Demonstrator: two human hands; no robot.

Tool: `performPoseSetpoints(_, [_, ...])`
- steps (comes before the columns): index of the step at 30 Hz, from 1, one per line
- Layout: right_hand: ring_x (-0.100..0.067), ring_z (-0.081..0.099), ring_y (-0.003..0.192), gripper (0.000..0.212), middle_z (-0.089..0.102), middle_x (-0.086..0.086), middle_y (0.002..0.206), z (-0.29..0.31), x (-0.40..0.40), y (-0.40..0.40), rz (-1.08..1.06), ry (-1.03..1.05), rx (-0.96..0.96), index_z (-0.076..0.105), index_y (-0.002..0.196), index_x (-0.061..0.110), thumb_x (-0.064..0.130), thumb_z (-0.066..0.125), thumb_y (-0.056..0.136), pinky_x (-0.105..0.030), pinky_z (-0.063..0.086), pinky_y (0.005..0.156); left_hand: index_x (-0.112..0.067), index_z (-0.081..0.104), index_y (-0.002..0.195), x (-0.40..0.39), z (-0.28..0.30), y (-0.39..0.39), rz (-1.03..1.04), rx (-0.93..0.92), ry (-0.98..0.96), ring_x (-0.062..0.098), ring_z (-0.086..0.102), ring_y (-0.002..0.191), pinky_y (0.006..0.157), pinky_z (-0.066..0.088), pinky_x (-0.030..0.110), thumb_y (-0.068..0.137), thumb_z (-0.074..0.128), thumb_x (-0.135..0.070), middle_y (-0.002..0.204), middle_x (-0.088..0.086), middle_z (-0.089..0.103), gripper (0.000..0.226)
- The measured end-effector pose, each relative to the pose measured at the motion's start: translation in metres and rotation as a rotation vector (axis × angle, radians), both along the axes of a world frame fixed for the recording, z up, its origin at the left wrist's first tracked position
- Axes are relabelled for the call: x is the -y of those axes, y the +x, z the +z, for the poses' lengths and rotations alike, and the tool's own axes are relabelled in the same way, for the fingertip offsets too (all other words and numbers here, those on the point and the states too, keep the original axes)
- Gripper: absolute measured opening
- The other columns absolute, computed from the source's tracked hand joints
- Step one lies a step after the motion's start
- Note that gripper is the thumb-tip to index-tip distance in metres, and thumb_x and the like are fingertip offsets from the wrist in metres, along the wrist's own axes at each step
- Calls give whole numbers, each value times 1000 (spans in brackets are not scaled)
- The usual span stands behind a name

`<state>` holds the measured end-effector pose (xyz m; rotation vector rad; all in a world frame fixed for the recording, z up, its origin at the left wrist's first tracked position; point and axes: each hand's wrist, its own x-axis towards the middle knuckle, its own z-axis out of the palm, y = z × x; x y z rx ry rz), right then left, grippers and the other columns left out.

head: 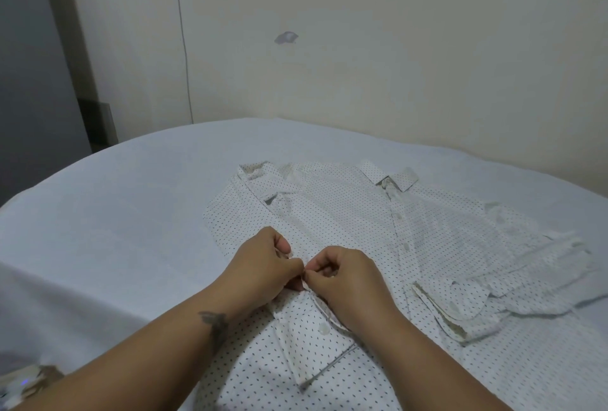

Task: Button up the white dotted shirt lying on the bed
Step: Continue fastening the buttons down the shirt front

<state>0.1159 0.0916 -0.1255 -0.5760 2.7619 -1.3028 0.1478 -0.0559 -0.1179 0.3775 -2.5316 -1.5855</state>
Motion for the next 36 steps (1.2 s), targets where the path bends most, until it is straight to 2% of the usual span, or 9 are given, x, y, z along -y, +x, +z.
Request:
performPoseSetpoints(5, [3,58,55,8,68,12,67,1,1,1,-6,37,-27,67,77,29,35,72,81,-24,51,57,-17,50,91,1,-2,1,-5,-3,-45,5,70,57,45,44,19,83,65,-14,62,-4,74,17])
performPoseSetpoints(9, [1,58,56,9,67,13,68,0,1,2,-7,56,-41,65,78,30,36,71,81,-25,52,58,-18,52,88,2,-2,2,7,-15,-51,0,66,52,38,40,13,78,69,-20,66,-1,74,20])
performPoseSetpoints(16, [0,54,57,10,66,12,71,-1,3,5,-11,151,-130,58,77,36,36,67,83,-24,48,55,-20,53,87,3,-6,-1,32,-32,-98,4,57,47,38,37,13,75,71,-22,72,2,73,22])
performPoseSetpoints(23, [-4,58,64,7,67,10,74,0,7,9,-7,242,-220,59,81,33,37,62,86,-27,48,57,-23,53,85,3,-8,-2,29,-23,-132,3,52,45,42,39,17,74,68,-19,64,-5,64,19])
performPoseSetpoints(26, [-9,59,66,5,65,9,74,0,8,11,-14,278,-264,60,84,29,34,59,87,-30,48,57,-23,54,85,4,-7,-1,19,-27,-113,-2,49,41,40,37,14,72,69,-24,63,-6,62,20])
performPoseSetpoints(28, [-10,59,67,6,65,8,76,0,9,12,-15,286,-278,60,85,28,33,57,87,-31,48,58,-23,54,86,4,-6,0,4,-19,-103,-1,51,45,43,38,15,72,69,-25,65,-4,65,21])
performPoseSetpoints(31, [-9,59,70,9,65,10,80,-1,9,11,-12,299,-310,59,87,29,36,56,90,-28,47,58,-23,53,89,4,-4,1,-15,-3,-102,6,60,54,48,44,20,76,67,-16,73,3,72,20])
performPoseSetpoints(33, [-7,58,70,10,64,10,81,-3,8,11,-3,290,-311,60,88,29,39,56,91,-26,45,58,-23,52,90,4,-3,2,-31,-7,-101,1,56,47,45,42,17,77,66,-13,70,1,70,21])
performPoseSetpoints(36, [-3,57,69,7,64,13,77,-4,6,7,14,203,-209,61,88,32,38,59,92,-24,47,60,-25,50,91,4,-3,2,-44,-13,-101,0,50,42,46,40,18,78,67,-13,65,-3,67,24])
